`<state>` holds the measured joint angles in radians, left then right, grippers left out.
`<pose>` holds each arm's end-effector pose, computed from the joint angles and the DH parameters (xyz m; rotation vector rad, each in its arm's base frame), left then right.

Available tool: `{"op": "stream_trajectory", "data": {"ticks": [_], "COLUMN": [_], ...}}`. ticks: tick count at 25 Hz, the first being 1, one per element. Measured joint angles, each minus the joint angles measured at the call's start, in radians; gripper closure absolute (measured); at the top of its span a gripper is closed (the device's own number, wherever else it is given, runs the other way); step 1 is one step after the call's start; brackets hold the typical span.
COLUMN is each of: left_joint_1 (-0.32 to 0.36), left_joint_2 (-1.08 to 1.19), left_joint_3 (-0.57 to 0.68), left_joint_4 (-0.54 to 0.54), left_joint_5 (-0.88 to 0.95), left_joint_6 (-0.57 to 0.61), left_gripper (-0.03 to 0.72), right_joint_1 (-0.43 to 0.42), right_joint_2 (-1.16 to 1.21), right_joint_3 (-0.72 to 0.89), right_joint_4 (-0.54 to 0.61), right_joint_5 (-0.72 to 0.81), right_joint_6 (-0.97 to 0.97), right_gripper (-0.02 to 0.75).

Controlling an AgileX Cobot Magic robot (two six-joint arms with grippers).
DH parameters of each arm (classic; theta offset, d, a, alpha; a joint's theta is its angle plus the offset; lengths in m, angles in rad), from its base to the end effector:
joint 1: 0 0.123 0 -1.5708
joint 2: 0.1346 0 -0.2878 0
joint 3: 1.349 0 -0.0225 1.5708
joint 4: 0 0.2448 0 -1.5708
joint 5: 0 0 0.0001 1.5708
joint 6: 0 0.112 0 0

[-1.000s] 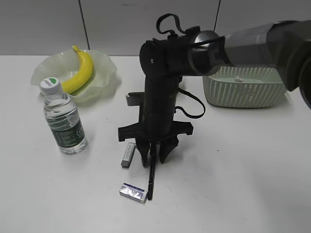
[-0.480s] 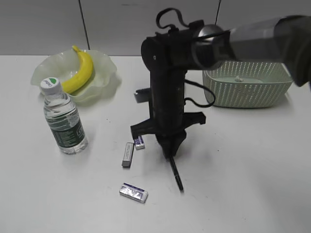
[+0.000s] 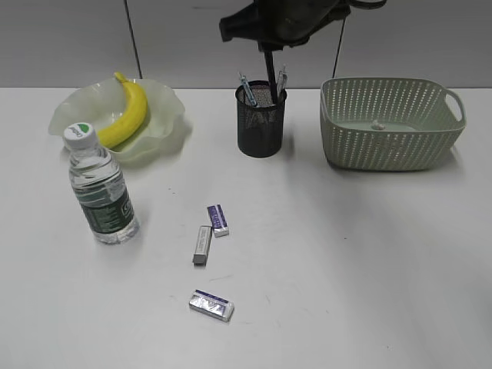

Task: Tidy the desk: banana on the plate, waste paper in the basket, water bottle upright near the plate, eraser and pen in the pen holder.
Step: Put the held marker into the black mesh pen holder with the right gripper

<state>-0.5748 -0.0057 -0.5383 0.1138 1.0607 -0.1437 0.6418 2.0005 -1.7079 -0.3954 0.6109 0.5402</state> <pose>0.0063 0.0091 0.2764 0.4219 1.9654 -0.3265 0.3960 0.2650 0.2615 -0.3917 2.2985 0.1652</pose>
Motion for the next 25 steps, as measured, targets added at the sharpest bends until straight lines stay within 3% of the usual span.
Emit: {"op": "stream_trajectory", "data": {"ticks": [8, 16, 19, 23, 25], "left_joint_1": [0.0, 0.0, 0.0, 0.0, 0.0], "left_joint_2": [0.0, 0.0, 0.0, 0.0, 0.0], "left_joint_3": [0.0, 0.0, 0.0, 0.0, 0.0], "left_joint_4": [0.0, 0.0, 0.0, 0.0, 0.0], "left_joint_5": [0.0, 0.0, 0.0, 0.0, 0.0], "left_joint_6": [0.0, 0.0, 0.0, 0.0, 0.0], "left_gripper": [0.388, 0.388, 0.388, 0.388, 0.388], "right_joint_1": [-0.097, -0.112, -0.113, -0.113, -0.113], "right_joint_2": [0.099, 0.23, 0.248, 0.232, 0.203], "right_joint_3": [0.001, 0.001, 0.003, 0.003, 0.003], "right_joint_4": [-0.083, -0.147, -0.151, -0.151, -0.139], "right_joint_5": [-0.392, -0.516, -0.515, -0.493, -0.441], "right_joint_6": [0.005, 0.007, 0.007, 0.007, 0.008], "right_gripper": [0.647, 0.644, 0.587, 0.394, 0.334]}}
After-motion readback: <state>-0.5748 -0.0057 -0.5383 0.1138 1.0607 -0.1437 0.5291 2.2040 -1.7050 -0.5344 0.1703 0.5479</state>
